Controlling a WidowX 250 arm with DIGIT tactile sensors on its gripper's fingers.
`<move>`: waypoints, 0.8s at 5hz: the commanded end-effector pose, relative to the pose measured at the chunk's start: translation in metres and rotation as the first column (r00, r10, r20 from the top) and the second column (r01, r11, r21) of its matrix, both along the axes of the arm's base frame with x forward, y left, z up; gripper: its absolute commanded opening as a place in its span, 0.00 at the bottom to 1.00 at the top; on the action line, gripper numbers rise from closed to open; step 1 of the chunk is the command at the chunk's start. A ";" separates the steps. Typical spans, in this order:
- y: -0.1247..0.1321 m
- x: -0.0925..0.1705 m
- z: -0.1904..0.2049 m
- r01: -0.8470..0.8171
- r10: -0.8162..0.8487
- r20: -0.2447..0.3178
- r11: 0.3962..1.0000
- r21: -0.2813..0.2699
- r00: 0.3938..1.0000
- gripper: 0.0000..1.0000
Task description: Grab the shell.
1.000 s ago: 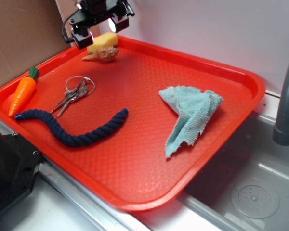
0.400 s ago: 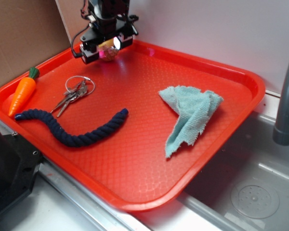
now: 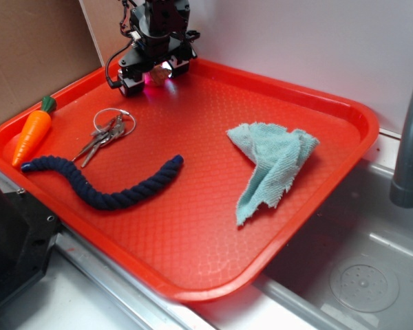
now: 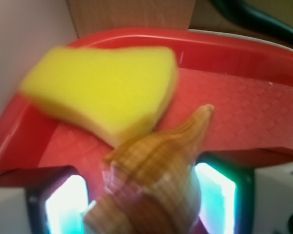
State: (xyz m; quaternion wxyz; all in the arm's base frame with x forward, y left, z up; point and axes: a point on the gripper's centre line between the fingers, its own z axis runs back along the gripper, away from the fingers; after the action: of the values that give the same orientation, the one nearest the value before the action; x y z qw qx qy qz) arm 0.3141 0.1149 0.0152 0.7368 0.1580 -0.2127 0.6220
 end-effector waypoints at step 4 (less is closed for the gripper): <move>-0.059 -0.052 0.129 0.551 -0.571 0.038 0.771 -0.319 0.820 0.00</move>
State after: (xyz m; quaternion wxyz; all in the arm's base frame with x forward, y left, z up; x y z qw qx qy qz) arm 0.2584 0.0354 0.1214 0.9113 -0.0035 -0.0973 0.4000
